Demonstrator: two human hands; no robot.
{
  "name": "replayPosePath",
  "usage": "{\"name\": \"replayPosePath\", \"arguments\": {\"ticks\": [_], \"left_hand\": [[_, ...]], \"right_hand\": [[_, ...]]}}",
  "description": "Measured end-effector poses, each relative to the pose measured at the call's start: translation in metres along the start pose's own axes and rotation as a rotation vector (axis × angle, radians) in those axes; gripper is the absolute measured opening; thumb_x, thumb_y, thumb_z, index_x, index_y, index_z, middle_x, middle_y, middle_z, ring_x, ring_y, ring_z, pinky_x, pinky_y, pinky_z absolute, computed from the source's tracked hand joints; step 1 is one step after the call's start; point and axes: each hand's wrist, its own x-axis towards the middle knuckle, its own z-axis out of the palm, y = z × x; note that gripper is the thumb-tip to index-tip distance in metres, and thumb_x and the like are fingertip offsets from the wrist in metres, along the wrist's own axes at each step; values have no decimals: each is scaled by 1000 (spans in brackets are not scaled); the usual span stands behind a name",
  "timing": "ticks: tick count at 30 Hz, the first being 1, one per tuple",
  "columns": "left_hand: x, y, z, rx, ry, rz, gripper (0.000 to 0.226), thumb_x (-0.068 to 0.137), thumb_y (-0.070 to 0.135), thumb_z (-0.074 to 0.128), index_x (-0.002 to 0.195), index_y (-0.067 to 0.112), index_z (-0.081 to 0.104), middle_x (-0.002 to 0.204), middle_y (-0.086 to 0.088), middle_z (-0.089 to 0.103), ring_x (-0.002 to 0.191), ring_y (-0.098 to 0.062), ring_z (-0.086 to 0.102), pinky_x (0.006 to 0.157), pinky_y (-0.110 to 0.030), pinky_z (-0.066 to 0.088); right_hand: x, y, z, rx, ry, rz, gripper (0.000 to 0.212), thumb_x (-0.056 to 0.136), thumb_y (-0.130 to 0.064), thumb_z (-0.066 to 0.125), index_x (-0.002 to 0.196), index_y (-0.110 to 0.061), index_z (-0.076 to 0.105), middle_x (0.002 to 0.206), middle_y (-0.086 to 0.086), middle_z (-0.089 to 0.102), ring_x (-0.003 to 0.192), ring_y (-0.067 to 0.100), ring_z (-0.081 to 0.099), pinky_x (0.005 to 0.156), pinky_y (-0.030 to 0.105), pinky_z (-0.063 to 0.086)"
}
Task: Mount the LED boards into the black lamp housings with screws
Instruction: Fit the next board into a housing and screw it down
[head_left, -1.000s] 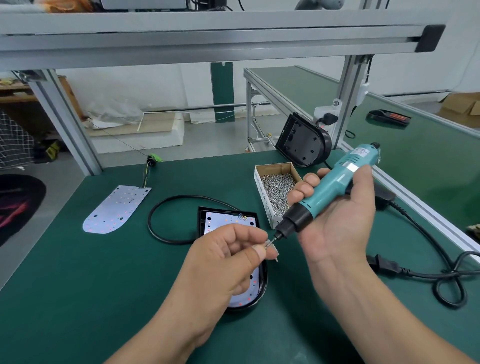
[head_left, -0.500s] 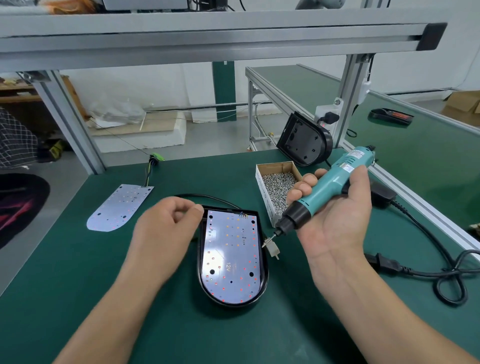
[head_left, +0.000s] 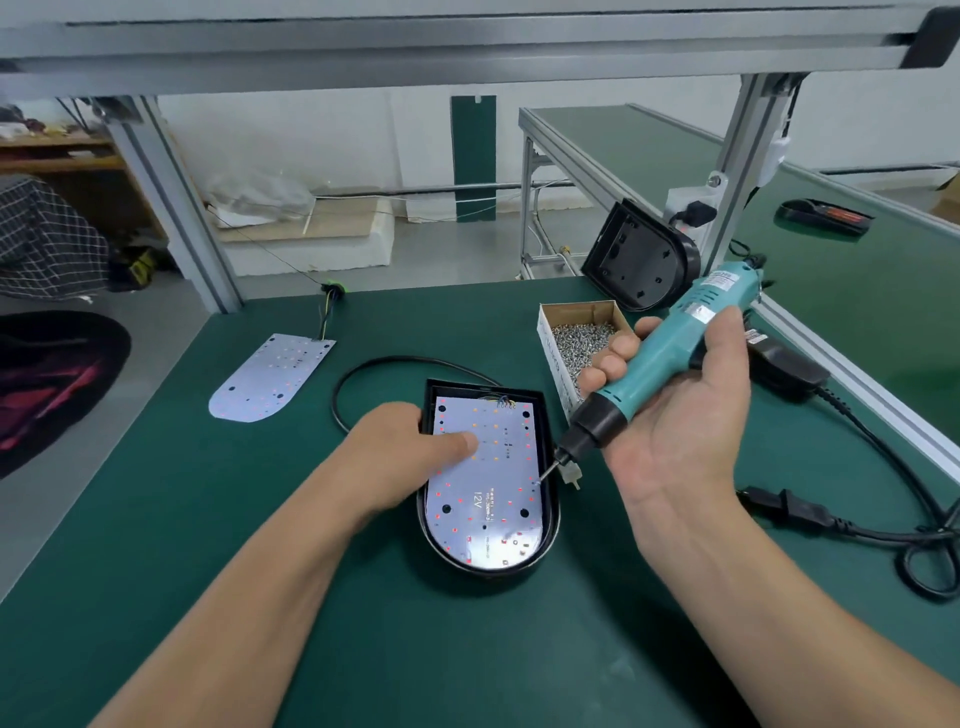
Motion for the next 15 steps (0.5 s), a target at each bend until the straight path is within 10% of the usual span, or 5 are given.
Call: {"name": "replayPosePath", "arguments": {"ticks": [15], "left_hand": [[-2,-7,16,-301,8,-29,38,72,33,73,98,6,78,104,-17,80,102,-43,74,99,-63,55]], "right_hand": [[-19,30,0,-157,-234,-8,50,102,-63,49,95,-14,58,78,9,50,63,24,44,60,34,46]]}}
